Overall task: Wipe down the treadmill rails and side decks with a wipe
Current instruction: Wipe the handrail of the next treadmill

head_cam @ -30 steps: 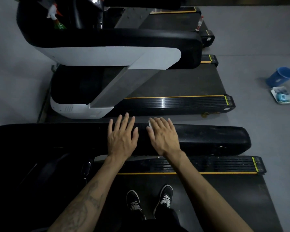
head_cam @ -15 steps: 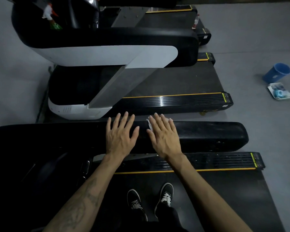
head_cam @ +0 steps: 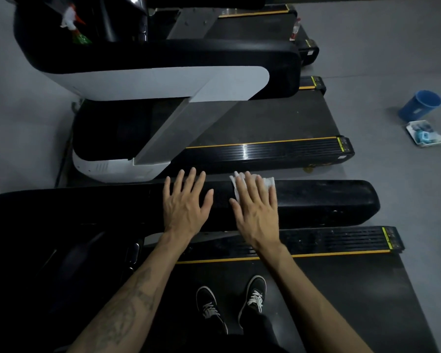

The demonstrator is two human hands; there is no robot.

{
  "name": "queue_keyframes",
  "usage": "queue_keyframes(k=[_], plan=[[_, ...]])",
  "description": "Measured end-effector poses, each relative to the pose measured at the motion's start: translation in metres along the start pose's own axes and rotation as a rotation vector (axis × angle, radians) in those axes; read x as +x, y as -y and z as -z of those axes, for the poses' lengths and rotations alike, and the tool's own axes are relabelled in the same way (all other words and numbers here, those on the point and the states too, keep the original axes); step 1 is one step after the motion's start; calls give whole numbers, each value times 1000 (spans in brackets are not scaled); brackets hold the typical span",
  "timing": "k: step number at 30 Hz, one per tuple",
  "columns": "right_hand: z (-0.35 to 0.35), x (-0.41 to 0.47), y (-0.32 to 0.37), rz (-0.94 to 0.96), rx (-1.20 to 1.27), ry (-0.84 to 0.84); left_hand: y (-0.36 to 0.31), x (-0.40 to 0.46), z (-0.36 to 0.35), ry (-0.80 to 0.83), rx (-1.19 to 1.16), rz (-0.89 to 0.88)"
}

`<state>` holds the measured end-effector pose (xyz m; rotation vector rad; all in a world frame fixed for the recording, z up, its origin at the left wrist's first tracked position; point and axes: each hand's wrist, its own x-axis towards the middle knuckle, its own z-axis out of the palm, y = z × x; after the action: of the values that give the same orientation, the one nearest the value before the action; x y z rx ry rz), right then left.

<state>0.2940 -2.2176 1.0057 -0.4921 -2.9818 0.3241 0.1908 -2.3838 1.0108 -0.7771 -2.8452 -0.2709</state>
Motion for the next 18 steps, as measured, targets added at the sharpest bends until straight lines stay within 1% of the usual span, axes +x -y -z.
queue_keyframes(k=[2, 4, 8, 10, 13, 16, 18], plan=[[-5, -15, 12, -69, 36, -43, -1, 0, 0, -2, 0, 5], [-9, -25, 27, -85, 58, -56, -1, 1, 0, -5, -5, 9], [-7, -8, 21, 50, 13, -8, 0, 0, 0, 1, 3, 2], [-2, 1, 10, 70, -4, -6, 1, 0, -1, 3, 2, -2], [-3, -7, 3, 3, 20, -27, 1, 0, -1, 3, -4, -3], [-11, -28, 22, -85, 65, -61, 1, 1, -2, -4, -14, 2], [-15, -33, 33, -63, 55, -44, 1, 1, -3, -1, -13, 3]])
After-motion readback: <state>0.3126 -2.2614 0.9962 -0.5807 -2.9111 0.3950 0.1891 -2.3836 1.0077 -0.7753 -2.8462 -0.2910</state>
